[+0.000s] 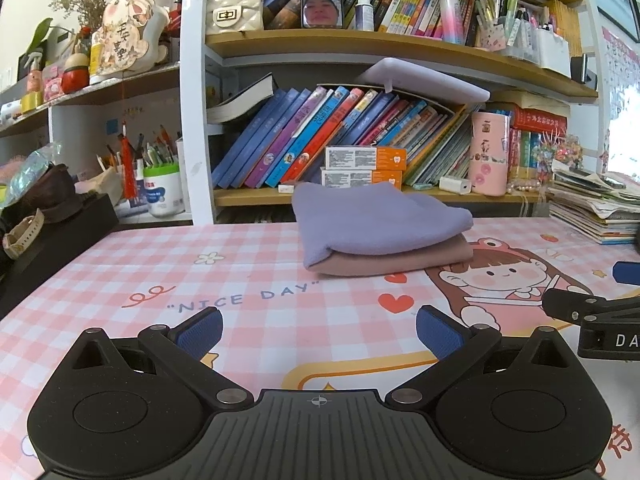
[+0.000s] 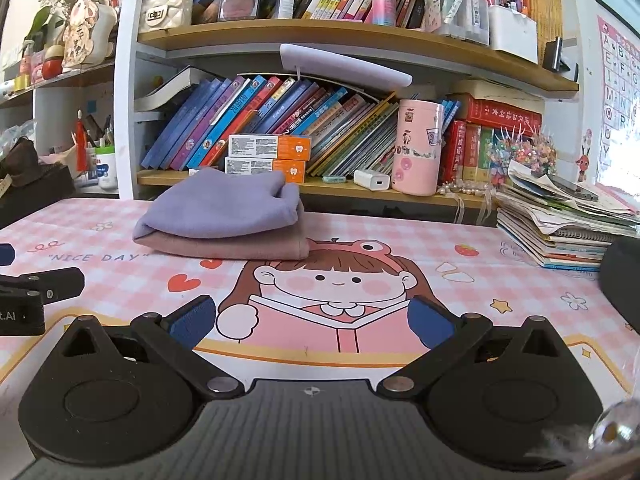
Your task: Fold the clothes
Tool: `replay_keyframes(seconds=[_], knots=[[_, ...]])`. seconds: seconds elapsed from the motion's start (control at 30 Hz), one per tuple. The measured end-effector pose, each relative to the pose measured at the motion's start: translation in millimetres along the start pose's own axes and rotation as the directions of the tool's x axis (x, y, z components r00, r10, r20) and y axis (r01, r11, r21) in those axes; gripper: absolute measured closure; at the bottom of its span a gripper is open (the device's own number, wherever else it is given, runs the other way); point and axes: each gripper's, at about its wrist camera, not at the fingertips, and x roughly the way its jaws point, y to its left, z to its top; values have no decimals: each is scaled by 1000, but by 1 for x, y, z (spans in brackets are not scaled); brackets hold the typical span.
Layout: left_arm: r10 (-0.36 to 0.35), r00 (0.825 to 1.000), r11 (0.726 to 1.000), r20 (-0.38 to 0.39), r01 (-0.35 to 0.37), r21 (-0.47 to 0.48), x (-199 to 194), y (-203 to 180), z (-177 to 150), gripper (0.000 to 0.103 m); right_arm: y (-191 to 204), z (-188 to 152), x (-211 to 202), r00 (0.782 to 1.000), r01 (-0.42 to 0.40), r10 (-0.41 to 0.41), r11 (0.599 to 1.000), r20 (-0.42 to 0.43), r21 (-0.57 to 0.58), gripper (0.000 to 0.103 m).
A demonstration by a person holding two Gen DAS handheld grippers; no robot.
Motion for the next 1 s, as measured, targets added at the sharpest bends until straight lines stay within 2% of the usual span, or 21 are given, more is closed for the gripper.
replay_keyframes(seconds=[1.0], knots=[[-21,999,999,-30,20,-33,4,6,0,0,0,1,2,1000,-4,4,1000,0,2,0]])
